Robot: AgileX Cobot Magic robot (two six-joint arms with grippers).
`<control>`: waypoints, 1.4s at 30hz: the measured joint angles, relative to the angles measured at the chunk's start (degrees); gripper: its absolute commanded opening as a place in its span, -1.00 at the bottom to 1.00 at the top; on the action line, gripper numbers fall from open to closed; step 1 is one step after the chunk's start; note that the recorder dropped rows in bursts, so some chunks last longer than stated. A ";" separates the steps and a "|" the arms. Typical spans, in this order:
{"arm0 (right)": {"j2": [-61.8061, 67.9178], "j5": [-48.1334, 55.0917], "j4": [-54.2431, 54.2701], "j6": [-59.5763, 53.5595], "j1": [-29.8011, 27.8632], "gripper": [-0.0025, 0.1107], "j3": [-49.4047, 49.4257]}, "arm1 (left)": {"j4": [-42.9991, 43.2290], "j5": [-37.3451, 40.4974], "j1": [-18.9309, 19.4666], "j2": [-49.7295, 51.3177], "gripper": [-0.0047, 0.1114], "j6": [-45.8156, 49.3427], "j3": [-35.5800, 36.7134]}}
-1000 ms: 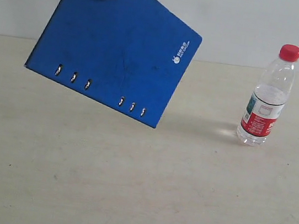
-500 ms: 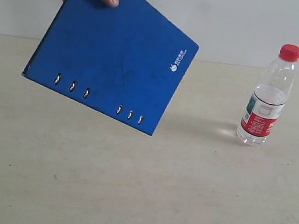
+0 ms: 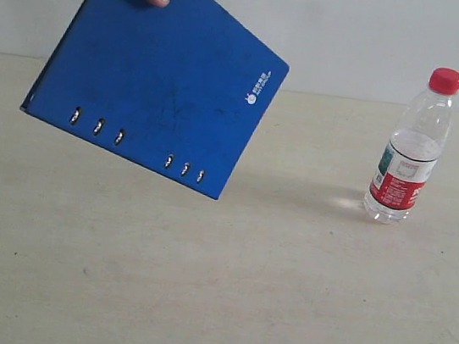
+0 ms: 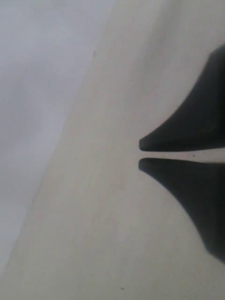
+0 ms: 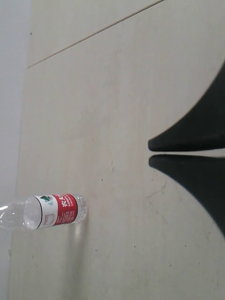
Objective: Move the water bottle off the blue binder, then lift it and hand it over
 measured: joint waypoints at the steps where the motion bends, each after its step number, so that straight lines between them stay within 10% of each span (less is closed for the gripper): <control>1: 0.00 0.00 -0.12 0.00 0.00 -0.96 0.00 | 1.64 1.10 0.00 0.10 -0.83 -0.83 0.03; 42: 0.00 0.00 -0.45 0.08 0.00 -0.96 0.00 | 19.76 -1.60 9.08 -2.16 -0.83 -1.66 -0.42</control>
